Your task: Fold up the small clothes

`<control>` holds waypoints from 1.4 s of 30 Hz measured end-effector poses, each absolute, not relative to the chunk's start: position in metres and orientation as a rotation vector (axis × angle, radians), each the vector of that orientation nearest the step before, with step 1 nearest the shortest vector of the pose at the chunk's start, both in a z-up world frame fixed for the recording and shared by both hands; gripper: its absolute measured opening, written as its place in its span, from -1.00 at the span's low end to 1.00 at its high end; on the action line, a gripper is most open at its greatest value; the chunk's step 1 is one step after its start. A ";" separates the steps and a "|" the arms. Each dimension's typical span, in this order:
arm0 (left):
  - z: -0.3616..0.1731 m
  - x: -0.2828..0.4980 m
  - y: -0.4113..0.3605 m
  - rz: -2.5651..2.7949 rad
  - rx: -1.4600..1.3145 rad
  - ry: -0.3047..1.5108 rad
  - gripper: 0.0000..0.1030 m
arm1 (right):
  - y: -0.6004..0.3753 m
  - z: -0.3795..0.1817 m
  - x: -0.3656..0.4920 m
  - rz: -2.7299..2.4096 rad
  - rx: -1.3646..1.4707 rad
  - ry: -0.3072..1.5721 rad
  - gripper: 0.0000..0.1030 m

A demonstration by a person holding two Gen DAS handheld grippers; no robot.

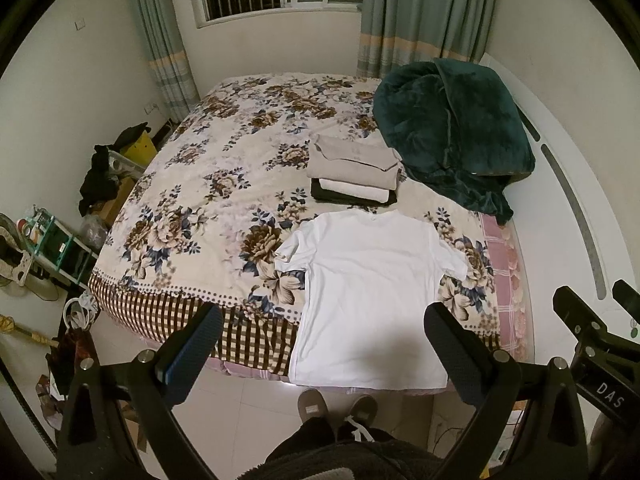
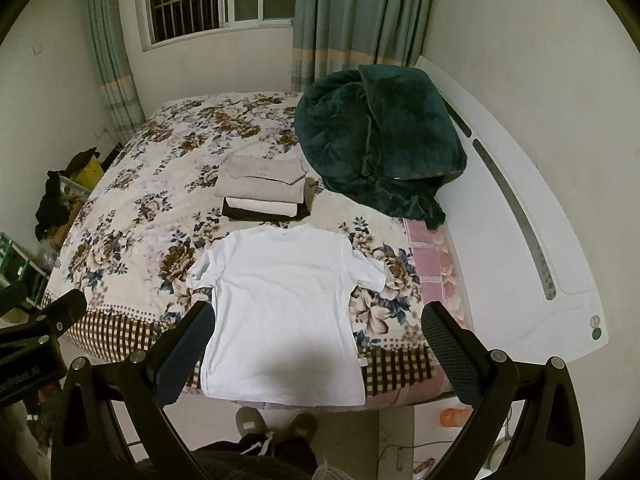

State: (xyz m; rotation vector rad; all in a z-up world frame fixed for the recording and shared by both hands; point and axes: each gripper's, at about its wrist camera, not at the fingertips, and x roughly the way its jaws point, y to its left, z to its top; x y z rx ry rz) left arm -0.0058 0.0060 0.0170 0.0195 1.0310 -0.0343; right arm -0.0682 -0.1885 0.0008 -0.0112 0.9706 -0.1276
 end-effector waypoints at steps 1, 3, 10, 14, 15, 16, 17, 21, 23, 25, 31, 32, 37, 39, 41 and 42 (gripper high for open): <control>0.017 -0.006 0.006 -0.035 0.019 1.031 1.00 | -0.188 0.001 -0.069 -0.127 -0.012 0.970 1.00; 0.017 -0.005 0.006 -0.035 0.020 1.031 1.00 | -0.189 0.003 -0.068 -0.126 -0.012 0.968 1.00; 0.020 -0.005 0.007 -0.035 0.020 1.026 1.00 | -0.186 0.007 -0.070 -0.122 -0.015 0.961 1.00; 0.022 -0.004 0.006 -0.035 0.025 1.022 1.00 | -0.186 0.008 -0.070 -0.122 -0.016 0.959 1.00; 0.023 -0.003 0.006 -0.034 0.024 1.020 1.00 | -0.187 0.009 -0.069 -0.121 -0.015 0.958 1.00; 0.025 -0.002 0.006 -0.033 0.024 1.019 1.00 | -0.186 0.010 -0.069 -0.122 -0.014 0.957 1.00; 0.024 -0.003 0.005 -0.033 0.025 1.018 1.00 | -0.186 0.011 -0.069 -0.121 -0.015 0.956 1.00; 0.028 -0.004 0.003 -0.033 0.025 1.011 1.00 | -0.186 0.013 -0.068 -0.119 -0.014 0.953 1.00; 0.031 -0.003 0.003 -0.036 0.023 1.006 1.00 | -0.186 0.016 -0.070 -0.118 -0.015 0.948 1.00; 0.032 -0.004 0.003 -0.037 0.023 1.004 1.00 | -0.187 0.018 -0.069 -0.117 -0.013 0.945 1.00; 0.033 -0.002 0.003 -0.034 0.023 0.999 1.00 | -0.185 0.018 -0.072 -0.117 -0.014 0.942 1.00; 0.033 -0.003 0.003 -0.034 0.025 0.997 1.00 | -0.183 0.019 -0.072 -0.117 -0.015 0.940 1.00; 0.036 -0.001 0.003 -0.033 0.025 0.993 1.00 | -0.182 0.023 -0.073 -0.114 -0.013 0.931 1.00; 0.037 0.000 0.003 -0.032 0.026 0.989 1.00 | -0.182 0.024 -0.073 -0.113 -0.012 0.931 1.00; 0.039 0.001 0.004 -0.034 0.024 0.985 1.00 | -0.182 0.023 -0.074 -0.112 -0.012 0.929 1.00; 0.039 0.001 0.004 -0.033 0.025 0.984 1.00 | -0.182 0.024 -0.073 -0.111 -0.012 0.927 1.00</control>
